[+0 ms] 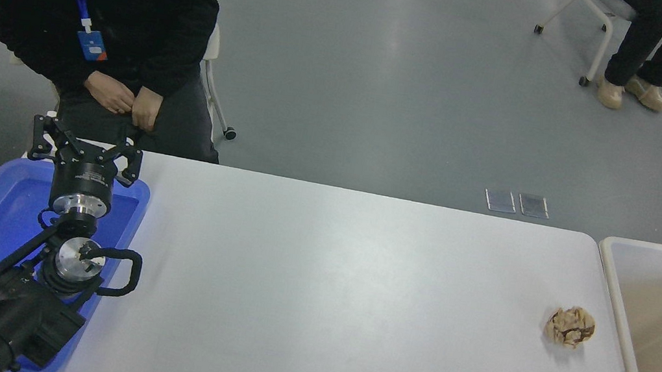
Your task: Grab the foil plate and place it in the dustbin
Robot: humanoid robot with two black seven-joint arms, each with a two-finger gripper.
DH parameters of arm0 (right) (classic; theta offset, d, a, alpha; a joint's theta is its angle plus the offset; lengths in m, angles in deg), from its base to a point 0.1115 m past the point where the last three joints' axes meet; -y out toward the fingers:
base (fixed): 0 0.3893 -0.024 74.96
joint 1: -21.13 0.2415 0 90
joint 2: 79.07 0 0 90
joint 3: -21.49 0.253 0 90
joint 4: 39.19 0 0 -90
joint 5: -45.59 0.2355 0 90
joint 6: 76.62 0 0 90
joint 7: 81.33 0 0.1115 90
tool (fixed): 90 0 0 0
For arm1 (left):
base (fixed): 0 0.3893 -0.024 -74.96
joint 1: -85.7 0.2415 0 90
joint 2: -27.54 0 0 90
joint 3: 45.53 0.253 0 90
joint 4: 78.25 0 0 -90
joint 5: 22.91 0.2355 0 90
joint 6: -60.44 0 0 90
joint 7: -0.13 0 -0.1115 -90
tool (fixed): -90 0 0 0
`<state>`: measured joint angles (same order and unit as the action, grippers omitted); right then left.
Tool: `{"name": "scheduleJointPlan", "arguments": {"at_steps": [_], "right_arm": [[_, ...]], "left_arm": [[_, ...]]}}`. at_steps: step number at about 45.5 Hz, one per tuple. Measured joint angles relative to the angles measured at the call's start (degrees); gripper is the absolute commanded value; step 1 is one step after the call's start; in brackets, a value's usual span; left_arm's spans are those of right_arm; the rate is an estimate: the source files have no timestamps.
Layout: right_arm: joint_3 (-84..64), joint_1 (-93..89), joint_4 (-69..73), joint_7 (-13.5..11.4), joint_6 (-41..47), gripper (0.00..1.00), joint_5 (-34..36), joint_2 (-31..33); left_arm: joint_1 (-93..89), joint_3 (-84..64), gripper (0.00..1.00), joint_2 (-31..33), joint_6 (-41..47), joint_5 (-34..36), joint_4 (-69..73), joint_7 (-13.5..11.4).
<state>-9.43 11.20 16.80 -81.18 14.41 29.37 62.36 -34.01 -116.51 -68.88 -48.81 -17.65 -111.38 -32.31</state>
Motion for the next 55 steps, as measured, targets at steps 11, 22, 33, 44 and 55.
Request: {"name": "scheduleJointPlan", "arguments": {"at_steps": [11,22,33,44,55], "right_arm": [[-11.11,12.05,9.38,-0.03,0.39,1.0,-1.09,-1.32],[-25.16,27.11,21.69,0.21,1.41,1.0,-2.25,-6.05],[-35.17,37.77,29.96,0.44,3.14,1.0,-2.48,-15.62],[-38.29,43.75,34.69,0.51,7.53,1.0,-2.12,-25.83],[-37.3,46.91,36.6,0.55,13.83,1.0,2.6,-33.32]], "left_arm": [[0.01,0.01,0.99,0.0,0.0,0.01,0.0,-0.01],[0.02,0.01,0.99,0.0,0.0,0.01,0.0,-0.03],[0.01,0.0,0.99,-0.01,0.0,0.0,0.01,-0.02],[0.01,0.01,0.99,0.0,0.0,0.01,0.0,0.02],[0.01,0.01,0.99,0.0,0.0,0.01,0.0,0.02]]}}
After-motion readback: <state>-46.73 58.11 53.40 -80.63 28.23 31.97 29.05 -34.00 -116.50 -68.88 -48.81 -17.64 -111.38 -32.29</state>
